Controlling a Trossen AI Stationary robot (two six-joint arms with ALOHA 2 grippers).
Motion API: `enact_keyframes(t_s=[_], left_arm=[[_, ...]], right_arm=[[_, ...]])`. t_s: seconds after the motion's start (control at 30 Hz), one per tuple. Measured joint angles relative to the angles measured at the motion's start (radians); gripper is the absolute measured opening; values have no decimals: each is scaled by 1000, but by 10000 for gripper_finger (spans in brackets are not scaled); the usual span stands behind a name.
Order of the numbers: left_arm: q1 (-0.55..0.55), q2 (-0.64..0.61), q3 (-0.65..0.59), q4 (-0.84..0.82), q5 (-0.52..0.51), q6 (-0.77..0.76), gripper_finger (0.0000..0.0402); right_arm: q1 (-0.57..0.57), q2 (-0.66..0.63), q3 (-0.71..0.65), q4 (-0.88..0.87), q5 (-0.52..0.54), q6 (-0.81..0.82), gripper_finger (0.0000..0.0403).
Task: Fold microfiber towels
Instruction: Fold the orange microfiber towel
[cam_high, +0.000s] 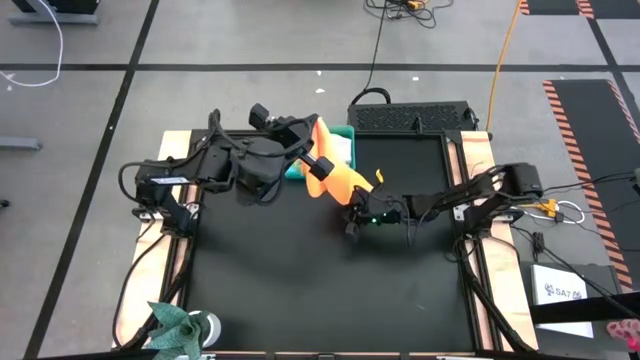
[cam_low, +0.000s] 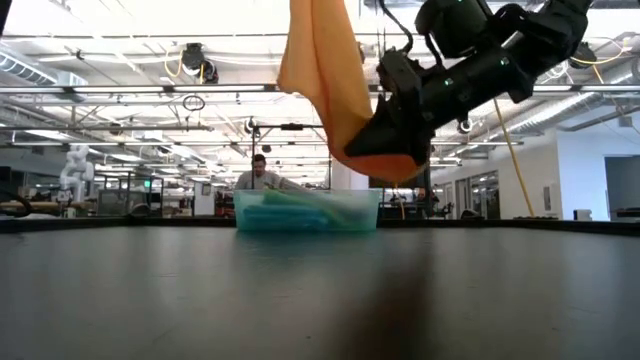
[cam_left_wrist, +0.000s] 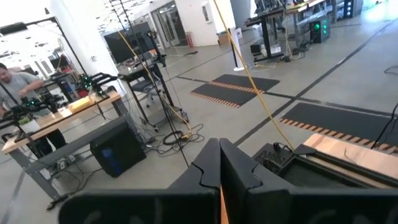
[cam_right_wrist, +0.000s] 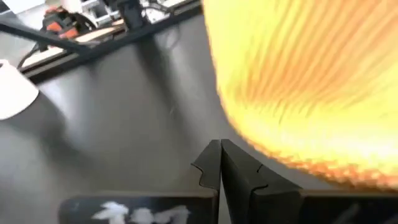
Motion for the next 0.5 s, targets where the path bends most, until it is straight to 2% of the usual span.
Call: enact_keyframes(t_s=[0.2,0.37,0.5], left_arm=[[-1,0,0,-127,12,-116,0],[-14,0,0,-223,84,-219,0],[-30,0,0,-322,179,-327,0]], right_arm=[[-42,-136,0,-67,0,-66,4],[-75,-268,0,-175,0,-119,4],[-101,-354,0,-265,1,-159,5]])
